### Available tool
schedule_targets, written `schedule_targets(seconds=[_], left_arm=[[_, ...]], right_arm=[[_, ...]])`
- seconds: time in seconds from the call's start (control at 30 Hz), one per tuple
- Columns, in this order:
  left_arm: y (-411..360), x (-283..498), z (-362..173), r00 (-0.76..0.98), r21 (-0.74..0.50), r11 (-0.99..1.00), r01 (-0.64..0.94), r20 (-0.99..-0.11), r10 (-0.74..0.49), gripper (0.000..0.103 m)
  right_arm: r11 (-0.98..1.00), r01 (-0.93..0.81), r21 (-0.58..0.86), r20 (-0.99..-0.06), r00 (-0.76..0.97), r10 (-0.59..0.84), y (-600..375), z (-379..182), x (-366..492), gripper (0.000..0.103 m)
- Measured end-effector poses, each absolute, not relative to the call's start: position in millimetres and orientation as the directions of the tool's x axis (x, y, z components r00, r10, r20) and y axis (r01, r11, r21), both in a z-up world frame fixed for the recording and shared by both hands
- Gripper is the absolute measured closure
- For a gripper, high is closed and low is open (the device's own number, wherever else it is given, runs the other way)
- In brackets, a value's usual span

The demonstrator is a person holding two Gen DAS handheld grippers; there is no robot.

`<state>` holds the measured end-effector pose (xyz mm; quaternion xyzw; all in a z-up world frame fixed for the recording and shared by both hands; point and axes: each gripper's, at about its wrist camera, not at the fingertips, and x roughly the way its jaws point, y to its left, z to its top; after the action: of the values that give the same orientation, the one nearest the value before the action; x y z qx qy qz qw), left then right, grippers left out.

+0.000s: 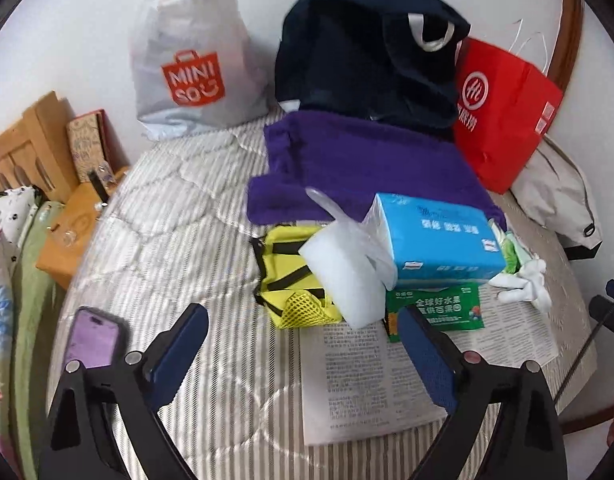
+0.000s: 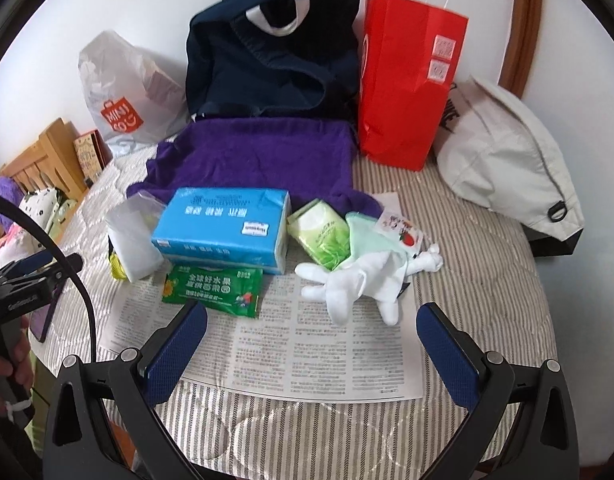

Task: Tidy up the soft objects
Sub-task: 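Move the left gripper to the white sponge block and grasp it, then grasp the white glove with the right gripper while the left gripper holds the sponge block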

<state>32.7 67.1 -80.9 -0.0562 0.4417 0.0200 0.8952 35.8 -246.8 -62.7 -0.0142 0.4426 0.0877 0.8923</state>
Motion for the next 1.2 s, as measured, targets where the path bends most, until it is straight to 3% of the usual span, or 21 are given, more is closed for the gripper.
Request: schedule_targets(seconds=[0.13,0.47,0.7,1.2], left_arm=[[65.1,51.3,-103.5,0.583,-0.099,0.993,-0.067,-0.812,-0.042,0.023],[58.6,82.0,-121.5,0.552,-0.165,0.986,-0.038,-0.826,-0.117,0.03],[53.7,100.4,-134.2,0.522,-0.194,0.98,-0.039,-0.84,-0.145,0.06],[50.5,103.9,-130.4,0.518,-0.2,0.979,-0.028,-0.841,-0.157,0.062]], right_arm=[[0.985,-0.171,0.038,-0.809,0.573,0.13,-245.0,-72.9,41.6,0.0],[0.989,-0.142,0.035,-0.842,0.529,0.105,-253.6,-94.1,60.2,0.0],[0.99,-0.136,0.038,-0.857,0.506,0.102,-260.3,-106.2,68.4,0.0],[0.989,-0.136,0.052,-0.873,0.476,0.111,-262.6,-124.2,76.0,0.0]])
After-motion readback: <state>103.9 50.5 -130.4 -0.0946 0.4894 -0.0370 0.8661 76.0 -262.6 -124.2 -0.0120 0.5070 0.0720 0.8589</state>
